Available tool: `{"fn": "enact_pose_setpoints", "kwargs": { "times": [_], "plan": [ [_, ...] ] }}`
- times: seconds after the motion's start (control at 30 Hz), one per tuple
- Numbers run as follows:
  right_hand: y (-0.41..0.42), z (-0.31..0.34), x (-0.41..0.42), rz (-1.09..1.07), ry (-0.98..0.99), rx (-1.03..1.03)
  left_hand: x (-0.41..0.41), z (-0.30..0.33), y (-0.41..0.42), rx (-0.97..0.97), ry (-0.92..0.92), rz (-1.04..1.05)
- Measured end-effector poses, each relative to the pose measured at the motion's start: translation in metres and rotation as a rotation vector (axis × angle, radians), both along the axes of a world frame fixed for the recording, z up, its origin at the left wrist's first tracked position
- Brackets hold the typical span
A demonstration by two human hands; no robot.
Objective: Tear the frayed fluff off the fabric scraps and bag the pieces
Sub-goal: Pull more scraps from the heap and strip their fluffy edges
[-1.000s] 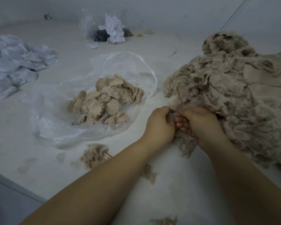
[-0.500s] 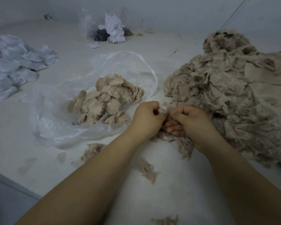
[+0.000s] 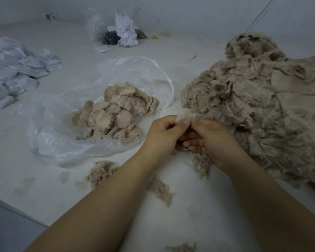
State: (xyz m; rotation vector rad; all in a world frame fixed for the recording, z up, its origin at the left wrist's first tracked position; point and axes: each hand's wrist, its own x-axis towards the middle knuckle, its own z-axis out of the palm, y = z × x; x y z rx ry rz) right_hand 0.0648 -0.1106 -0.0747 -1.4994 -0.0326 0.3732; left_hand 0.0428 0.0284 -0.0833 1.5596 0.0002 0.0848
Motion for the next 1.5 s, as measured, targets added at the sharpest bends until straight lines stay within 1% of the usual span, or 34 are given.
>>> {"fn": "enact_pose_setpoints", "kwargs": {
  "times": [0.1, 0.2, 0.27, 0.33, 0.37, 0.47, 0.53, 0.63, 0.7, 0.77, 0.8, 0.87, 0.9, 0.93, 0.97, 1.1, 1.2, 1.27, 1.33, 1.43, 1.5],
  "plan": [
    [0.001, -0.001, 0.001, -0.025, 0.018, -0.009, 0.001, -0.002, 0.001, 0.133, -0.064, 0.023],
    [-0.001, -0.002, 0.003, -0.019, 0.025, -0.017, -0.004, -0.003, 0.001, 0.397, -0.177, -0.088],
    [-0.002, -0.002, 0.002, -0.013, 0.037, 0.000, -0.010, -0.004, 0.000, 0.534, -0.247, -0.173],
    [-0.002, -0.002, 0.003, -0.037, 0.042, 0.011, -0.020, -0.008, -0.003, 0.657, -0.318, -0.174],
    [-0.002, -0.003, 0.003, -0.058, 0.045, 0.016, -0.027, -0.011, -0.004, 0.727, -0.376, -0.154],
    [-0.003, -0.004, 0.004, -0.094, 0.070, 0.046, -0.045, -0.017, -0.001, 1.039, -0.592, -0.128],
    [-0.004, -0.005, 0.005, -0.092, 0.076, 0.051, -0.052, -0.020, 0.013, 1.139, -0.634, -0.154],
    [-0.004, -0.008, 0.008, -0.109, 0.079, 0.004, -0.059, -0.020, 0.037, 1.214, -0.639, -0.212],
    [-0.003, -0.009, 0.009, -0.102, 0.072, -0.017, -0.057, -0.014, 0.042, 1.195, -0.598, -0.211],
    [-0.002, -0.009, 0.007, -0.078, 0.064, -0.012, -0.049, -0.003, 0.035, 1.115, -0.532, -0.141],
    [-0.002, -0.008, 0.007, -0.062, 0.058, 0.000, -0.043, 0.002, 0.028, 1.064, -0.470, -0.088],
    [-0.003, -0.009, 0.005, -0.046, 0.045, 0.012, -0.030, 0.010, 0.012, 0.931, -0.245, 0.012],
    [-0.004, -0.009, 0.005, -0.046, 0.043, 0.007, -0.024, 0.012, 0.005, 0.826, -0.129, 0.046],
    [-0.005, -0.010, 0.006, -0.047, 0.044, 0.004, -0.017, 0.013, 0.001, 0.729, -0.043, 0.068],
    [-0.005, -0.010, 0.006, -0.048, 0.051, 0.009, -0.012, 0.014, -0.003, 0.657, 0.003, 0.080],
    [-0.003, -0.007, 0.007, -0.033, 0.060, 0.062, -0.008, 0.014, -0.009, 0.446, 0.057, 0.045],
    [-0.001, -0.010, 0.006, -0.062, -0.003, -0.051, -0.014, 0.014, -0.016, 0.329, 0.182, -0.080],
    [-0.002, -0.012, 0.008, -0.114, -0.009, -0.098, -0.018, 0.013, -0.017, 0.320, 0.210, -0.142],
    [-0.003, -0.011, 0.008, -0.160, 0.024, -0.058, -0.023, 0.013, -0.014, 0.327, 0.202, -0.159],
    [-0.002, -0.007, 0.007, -0.184, 0.103, 0.076, -0.026, 0.012, -0.003, 0.304, 0.206, -0.098],
    [0.000, -0.006, 0.006, -0.179, 0.126, 0.113, -0.027, 0.014, 0.005, 0.288, 0.199, -0.049]
  ]
}}
